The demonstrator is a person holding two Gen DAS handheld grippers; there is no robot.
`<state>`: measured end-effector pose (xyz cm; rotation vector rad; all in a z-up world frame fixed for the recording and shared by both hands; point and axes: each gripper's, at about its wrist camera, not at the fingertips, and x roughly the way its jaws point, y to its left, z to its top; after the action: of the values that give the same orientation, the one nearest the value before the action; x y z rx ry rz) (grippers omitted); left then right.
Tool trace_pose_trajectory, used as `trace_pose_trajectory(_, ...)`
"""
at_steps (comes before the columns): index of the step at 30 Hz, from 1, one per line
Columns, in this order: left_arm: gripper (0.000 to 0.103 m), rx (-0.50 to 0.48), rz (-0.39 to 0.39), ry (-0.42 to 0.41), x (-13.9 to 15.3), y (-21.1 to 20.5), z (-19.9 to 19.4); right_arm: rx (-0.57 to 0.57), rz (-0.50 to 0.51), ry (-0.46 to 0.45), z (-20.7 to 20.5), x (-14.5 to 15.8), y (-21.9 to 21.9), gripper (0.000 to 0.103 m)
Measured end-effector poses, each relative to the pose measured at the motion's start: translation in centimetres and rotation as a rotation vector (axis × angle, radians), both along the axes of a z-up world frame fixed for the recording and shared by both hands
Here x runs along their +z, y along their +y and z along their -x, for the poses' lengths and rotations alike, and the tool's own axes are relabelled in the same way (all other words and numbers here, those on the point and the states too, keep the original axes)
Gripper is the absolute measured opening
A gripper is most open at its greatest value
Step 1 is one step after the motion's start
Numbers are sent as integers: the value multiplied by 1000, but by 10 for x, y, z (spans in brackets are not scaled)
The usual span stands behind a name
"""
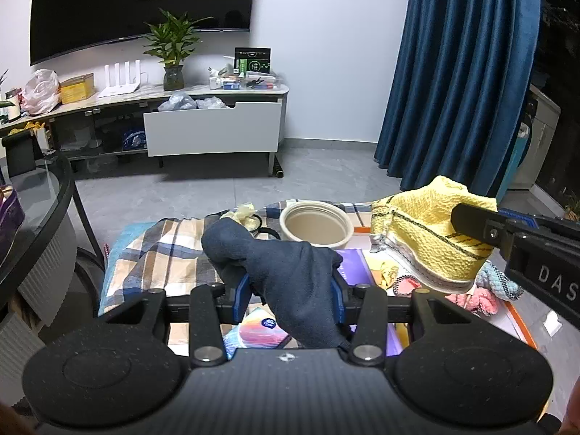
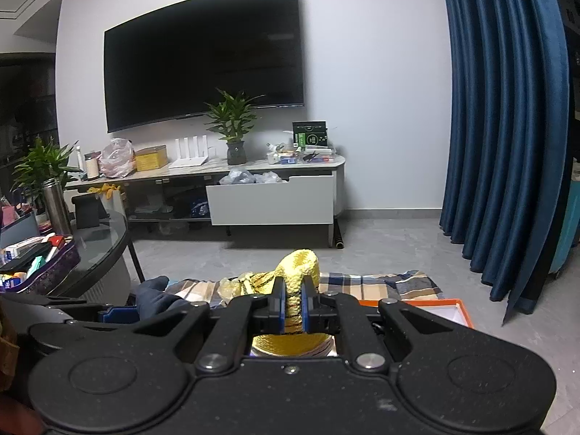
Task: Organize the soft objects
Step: 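Lift the glove and yellow striped towel and carry both over the box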
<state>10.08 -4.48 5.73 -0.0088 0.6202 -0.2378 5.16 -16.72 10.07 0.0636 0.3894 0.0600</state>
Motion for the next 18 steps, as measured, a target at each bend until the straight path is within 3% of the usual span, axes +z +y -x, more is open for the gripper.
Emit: trace_pose_trajectory(18, 44, -58, -12, -2, 1, -22, -4, -53, -15, -1, 8, -2, -25, 9)
